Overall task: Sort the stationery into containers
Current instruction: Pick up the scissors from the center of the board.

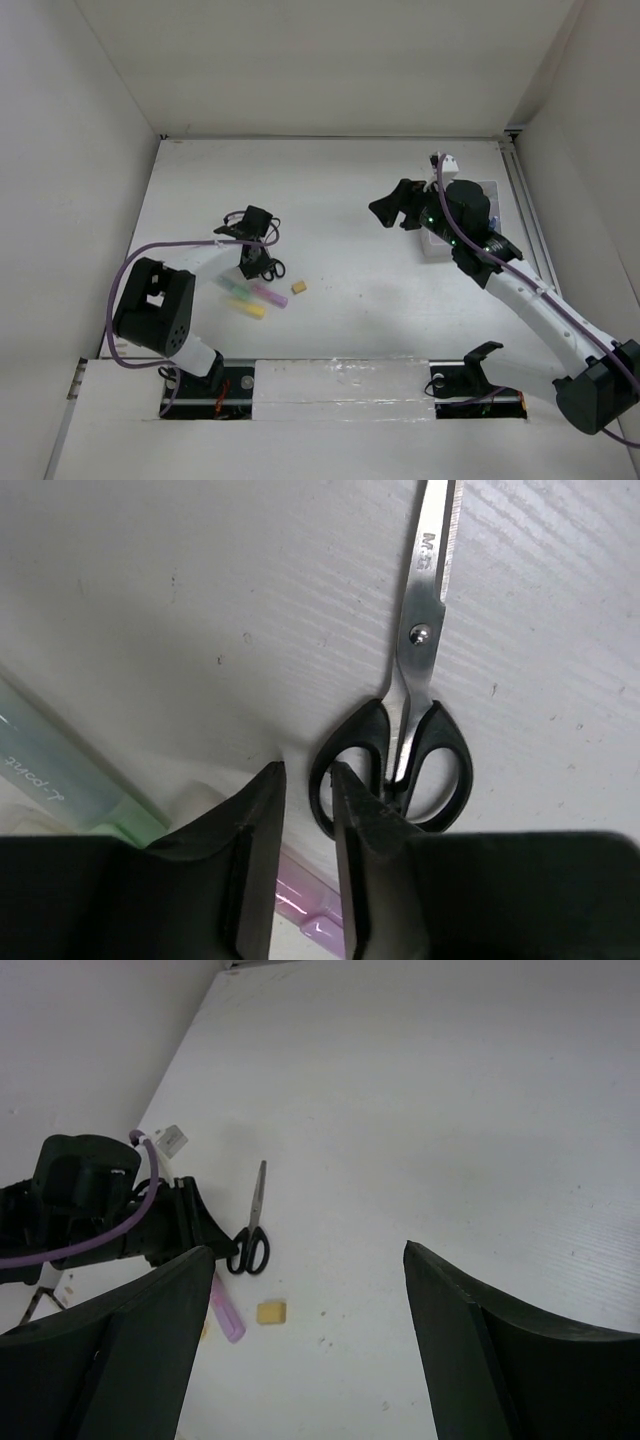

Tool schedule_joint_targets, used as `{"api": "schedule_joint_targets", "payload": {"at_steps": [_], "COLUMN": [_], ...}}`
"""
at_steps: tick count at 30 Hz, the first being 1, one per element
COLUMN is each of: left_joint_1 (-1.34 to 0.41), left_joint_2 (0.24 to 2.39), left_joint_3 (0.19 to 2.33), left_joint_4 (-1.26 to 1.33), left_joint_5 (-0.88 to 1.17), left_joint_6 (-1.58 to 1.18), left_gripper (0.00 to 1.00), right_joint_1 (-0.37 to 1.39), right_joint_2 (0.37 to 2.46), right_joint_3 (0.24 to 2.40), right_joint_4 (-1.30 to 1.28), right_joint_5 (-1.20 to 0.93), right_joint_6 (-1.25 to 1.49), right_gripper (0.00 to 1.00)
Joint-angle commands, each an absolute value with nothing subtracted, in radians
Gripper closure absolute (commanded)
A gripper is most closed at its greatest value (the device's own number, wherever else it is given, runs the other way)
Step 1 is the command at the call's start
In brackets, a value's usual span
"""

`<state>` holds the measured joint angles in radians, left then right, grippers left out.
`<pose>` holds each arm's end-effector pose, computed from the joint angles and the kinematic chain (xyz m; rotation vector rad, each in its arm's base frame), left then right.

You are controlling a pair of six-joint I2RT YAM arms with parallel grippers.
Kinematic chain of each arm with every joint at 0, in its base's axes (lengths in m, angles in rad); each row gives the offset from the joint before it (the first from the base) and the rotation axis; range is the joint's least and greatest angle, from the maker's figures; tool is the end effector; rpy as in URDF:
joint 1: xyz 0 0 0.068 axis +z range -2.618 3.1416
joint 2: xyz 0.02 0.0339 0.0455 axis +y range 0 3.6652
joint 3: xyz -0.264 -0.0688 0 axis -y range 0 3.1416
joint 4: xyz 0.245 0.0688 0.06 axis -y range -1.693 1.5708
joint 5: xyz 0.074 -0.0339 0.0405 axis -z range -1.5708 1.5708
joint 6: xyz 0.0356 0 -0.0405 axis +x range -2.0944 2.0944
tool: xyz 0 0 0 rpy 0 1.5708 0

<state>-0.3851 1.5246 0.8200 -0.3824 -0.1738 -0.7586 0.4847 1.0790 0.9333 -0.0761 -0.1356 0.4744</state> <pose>0.2656 -0.1010 0.1677 -0.5456 2.5821 -0.1590 0.2217 0.1222 0.3460 -0.1107 1.8610 0.7989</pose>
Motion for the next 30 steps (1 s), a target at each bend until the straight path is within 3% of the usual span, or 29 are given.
{"api": "schedule_joint_targets", "payload": {"at_steps": [1,5,14,22,30], "left_joint_1": [-0.385,-0.385,-0.385,-0.411,-0.765], "left_joint_2": [1.581,1.594,1.48,1.281,1.193], "left_joint_3": [0.81,0.801,0.825,0.871,0.971], "left_joint_4": [-0.383,-0.365,-0.253,-0.112,-0.08], "left_joint_5": [-0.176,-0.187,-0.221,-0.058,-0.202], "left_joint_6": [-0.755,-0.765,-0.758,-0.637,-0.454], "left_gripper": [0.81,1.0,1.0,1.0,1.0], "right_joint_1": [0.477,0.466,0.354,0.288,0.27], "right_joint_2": [1.055,1.055,1.086,1.057,1.159], "right_joint_3": [0.927,0.927,0.855,0.9,1.037], "right_joint_4": [-0.037,-0.028,0.133,0.144,0.088], "right_joint_5": [-0.144,-0.156,-0.422,-0.501,-0.603], "right_joint_6": [0.46,0.46,0.483,0.483,0.514], "right_gripper": [0.18,0.18,0.18,0.18,0.19]}}
